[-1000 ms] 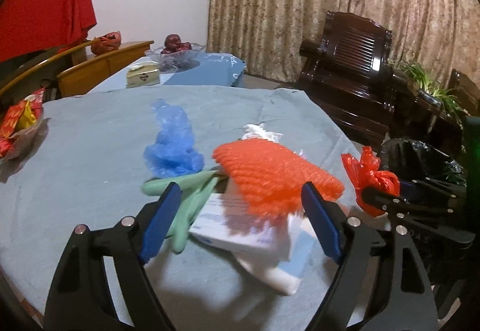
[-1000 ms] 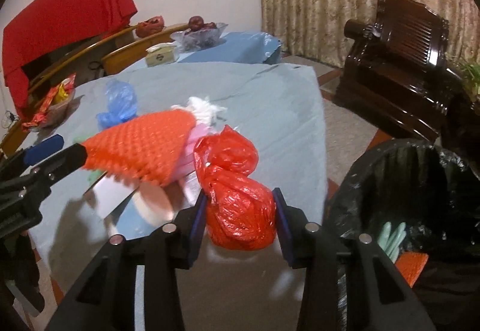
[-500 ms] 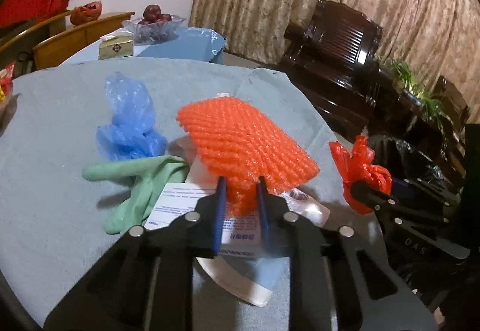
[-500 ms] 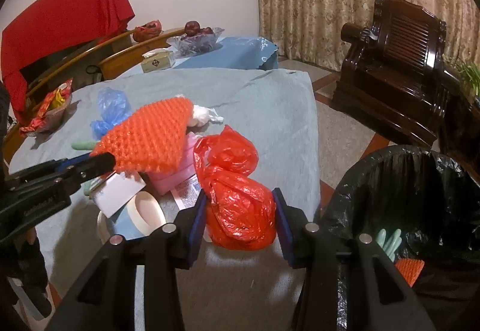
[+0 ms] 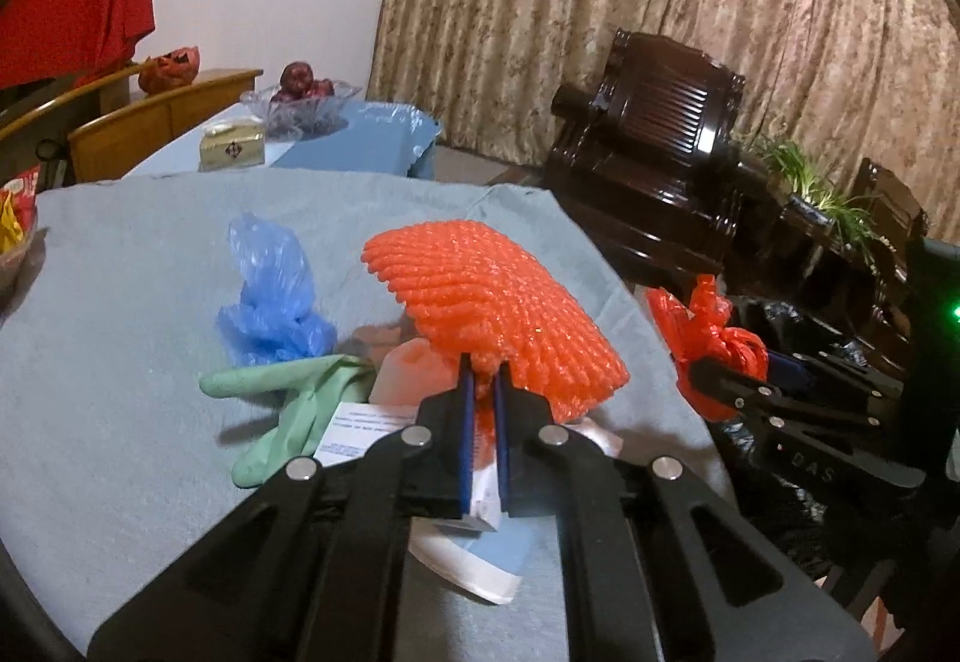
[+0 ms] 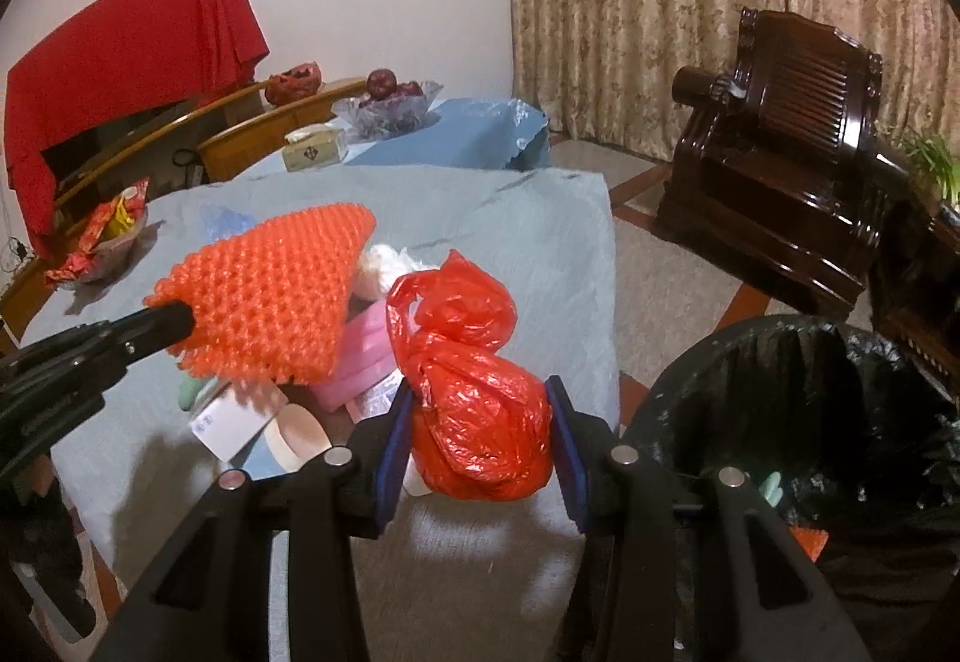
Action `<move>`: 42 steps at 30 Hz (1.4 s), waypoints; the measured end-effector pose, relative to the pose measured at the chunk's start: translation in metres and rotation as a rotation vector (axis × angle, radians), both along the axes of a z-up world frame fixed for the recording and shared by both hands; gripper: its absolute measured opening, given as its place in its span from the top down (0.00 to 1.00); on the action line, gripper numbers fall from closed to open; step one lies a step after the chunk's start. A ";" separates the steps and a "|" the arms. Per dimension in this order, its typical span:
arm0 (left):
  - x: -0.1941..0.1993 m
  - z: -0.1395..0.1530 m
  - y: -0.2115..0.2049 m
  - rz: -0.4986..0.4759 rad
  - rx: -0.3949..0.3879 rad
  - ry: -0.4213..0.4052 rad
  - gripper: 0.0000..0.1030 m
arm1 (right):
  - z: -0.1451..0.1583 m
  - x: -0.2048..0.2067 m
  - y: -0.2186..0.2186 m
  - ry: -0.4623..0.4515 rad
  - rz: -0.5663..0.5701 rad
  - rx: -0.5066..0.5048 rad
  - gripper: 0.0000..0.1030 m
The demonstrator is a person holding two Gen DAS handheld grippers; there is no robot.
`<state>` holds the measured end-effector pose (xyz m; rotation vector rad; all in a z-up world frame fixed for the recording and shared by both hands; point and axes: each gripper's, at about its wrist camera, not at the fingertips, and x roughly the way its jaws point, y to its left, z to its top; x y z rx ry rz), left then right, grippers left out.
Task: Collect trash
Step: 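Carry red bag and orange net over the bin and open both tools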
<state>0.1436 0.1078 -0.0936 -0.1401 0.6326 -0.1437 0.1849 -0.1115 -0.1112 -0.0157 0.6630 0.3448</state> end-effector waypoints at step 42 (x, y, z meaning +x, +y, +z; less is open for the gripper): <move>0.013 -0.011 -0.249 -0.484 0.036 -0.021 0.95 | 0.008 -0.064 -0.221 -0.021 -0.441 -0.046 0.59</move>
